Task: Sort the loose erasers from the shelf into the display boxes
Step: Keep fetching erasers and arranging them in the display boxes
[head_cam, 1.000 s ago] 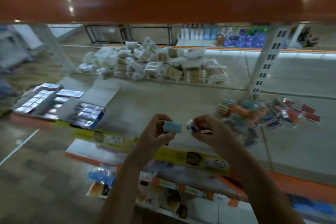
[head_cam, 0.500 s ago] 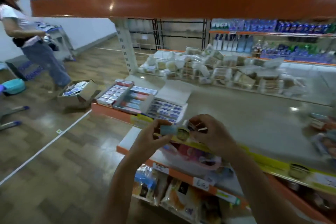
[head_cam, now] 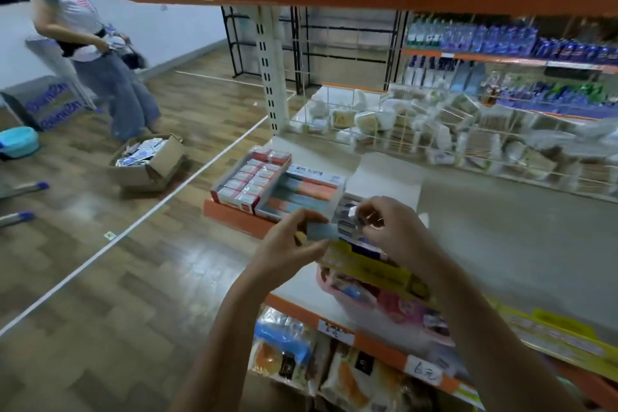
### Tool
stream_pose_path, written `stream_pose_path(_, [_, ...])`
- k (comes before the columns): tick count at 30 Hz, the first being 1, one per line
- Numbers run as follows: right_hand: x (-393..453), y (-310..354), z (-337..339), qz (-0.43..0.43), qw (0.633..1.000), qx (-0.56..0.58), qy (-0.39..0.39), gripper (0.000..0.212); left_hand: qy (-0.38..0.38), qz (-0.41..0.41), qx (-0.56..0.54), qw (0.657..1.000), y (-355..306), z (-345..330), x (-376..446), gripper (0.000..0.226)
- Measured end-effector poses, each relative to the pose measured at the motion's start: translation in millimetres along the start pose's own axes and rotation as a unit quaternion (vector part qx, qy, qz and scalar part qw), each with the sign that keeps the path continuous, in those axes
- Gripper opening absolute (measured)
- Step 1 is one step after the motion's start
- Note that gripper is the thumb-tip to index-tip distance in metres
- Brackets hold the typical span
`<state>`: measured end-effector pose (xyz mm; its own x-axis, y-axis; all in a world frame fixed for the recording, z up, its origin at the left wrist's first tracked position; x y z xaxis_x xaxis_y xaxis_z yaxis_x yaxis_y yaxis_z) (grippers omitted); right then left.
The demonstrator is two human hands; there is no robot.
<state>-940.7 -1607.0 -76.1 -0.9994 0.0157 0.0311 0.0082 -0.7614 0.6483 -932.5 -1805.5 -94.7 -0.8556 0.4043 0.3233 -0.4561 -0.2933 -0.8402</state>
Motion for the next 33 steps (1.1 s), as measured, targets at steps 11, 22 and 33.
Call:
stream_pose_path(11, [36,-6,-35,-0.022,0.995,-0.095,-0.007,0.025,0.044,-0.044,0.014,0.998,52,38,79,0.027])
stream_pose_path(22, [29,0,-56,-0.076,0.98,-0.165,-0.078,0.023,0.155,-0.093,0.122,0.976,80,63,106,0.027])
stream_pose_path(33, [21,11,-65,-0.174,0.958,-0.19,-0.128,0.021,0.25,-0.178,0.259,0.916,93,37,124,0.035])
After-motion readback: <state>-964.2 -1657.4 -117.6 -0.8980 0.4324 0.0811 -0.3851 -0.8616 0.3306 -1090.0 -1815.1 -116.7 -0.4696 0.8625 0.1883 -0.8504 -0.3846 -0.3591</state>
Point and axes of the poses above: each hand's wrist, its own x-axis towards the middle knuckle, its own z-axis out of the back of the hand, y = z × x, the point moved 1 cm from there along x, towards the middle knuckle, and after that the axes turned 12 degrees about -z, right-handed, at the moved point
